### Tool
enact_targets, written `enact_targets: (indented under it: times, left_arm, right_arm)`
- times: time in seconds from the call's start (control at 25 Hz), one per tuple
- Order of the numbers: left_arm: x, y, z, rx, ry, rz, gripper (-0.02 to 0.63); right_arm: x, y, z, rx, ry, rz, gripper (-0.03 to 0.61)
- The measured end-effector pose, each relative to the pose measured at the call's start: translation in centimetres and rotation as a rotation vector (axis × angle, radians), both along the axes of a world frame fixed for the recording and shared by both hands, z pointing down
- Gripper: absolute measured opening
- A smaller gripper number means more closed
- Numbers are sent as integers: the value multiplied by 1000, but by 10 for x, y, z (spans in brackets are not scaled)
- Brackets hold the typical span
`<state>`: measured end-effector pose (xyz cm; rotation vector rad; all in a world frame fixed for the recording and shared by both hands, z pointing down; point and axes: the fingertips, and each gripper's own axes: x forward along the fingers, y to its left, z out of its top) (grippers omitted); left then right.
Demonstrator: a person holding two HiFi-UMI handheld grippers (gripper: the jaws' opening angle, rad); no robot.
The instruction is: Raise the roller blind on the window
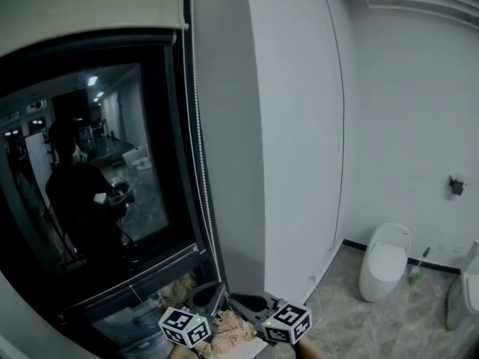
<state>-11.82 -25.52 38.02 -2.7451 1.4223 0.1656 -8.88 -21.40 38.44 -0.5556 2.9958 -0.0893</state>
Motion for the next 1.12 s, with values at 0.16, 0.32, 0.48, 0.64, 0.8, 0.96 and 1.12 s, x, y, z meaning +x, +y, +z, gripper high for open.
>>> enact_targets:
  times: [0.16, 0.32, 0.48, 0.64, 0.8, 0.96, 1.12]
  left_arm:
    - [-17, 6, -6, 25, 112, 4, 14]
    - [-35, 15, -11, 53, 186, -57, 14]
    - [-39, 20, -15, 74, 135, -78, 15]
    - [-44, 22, -10, 74, 7, -127, 15]
    - [-52, 21, -9, 70, -43, -167, 15]
    - [-59, 21, -14, 81, -12, -148, 14]
    - [-66, 17, -16, 83, 4, -132, 14]
  right_arm:
    - [6, -2, -2, -7, -38, 25, 11]
    - [8, -8, 4, -4, -20, 67, 8]
    - [2, -5, -3, -10, -47, 61, 8]
    - [-7, -6, -2, -9, -51, 53, 8]
    - [-13, -8, -3, -9, -53, 53, 8]
    - [-23, -11, -5, -2, -56, 52, 8]
    - [-31, -16, -9, 1, -58, 60, 8]
